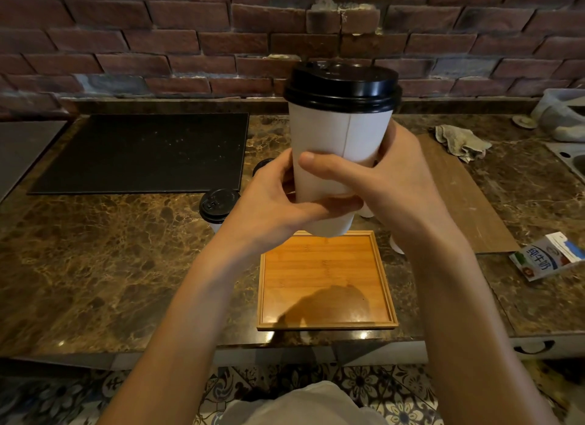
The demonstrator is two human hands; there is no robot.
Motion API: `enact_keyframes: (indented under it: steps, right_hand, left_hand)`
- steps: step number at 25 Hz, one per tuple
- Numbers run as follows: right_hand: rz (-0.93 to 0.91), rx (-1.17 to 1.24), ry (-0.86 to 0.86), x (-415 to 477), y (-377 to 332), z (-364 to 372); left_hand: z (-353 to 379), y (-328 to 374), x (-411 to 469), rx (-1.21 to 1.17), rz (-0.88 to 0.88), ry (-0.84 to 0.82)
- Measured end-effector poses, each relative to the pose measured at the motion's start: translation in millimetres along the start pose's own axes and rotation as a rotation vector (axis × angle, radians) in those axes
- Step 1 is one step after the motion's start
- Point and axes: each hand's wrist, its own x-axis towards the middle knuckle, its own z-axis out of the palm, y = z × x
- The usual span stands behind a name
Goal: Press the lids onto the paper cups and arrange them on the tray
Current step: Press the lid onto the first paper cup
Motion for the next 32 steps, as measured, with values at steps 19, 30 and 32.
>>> enact_keyframes:
  steps: [19, 30, 32]
  right_hand:
    - [-0.032, 0.109, -0.171, -4, -2, -6]
    - [-0.005, -0.045, 0.055, -6, 0, 13]
    - [-0.011, -0.040, 0.096, -8, 1, 16]
  left_hand:
    - [-1, 3, -5, -0.055, -0.011, 0.005]
    - [10, -6, -3, 0.038, 0.023, 0.173]
    - [10, -6, -2, 0.041, 0.018, 0.184]
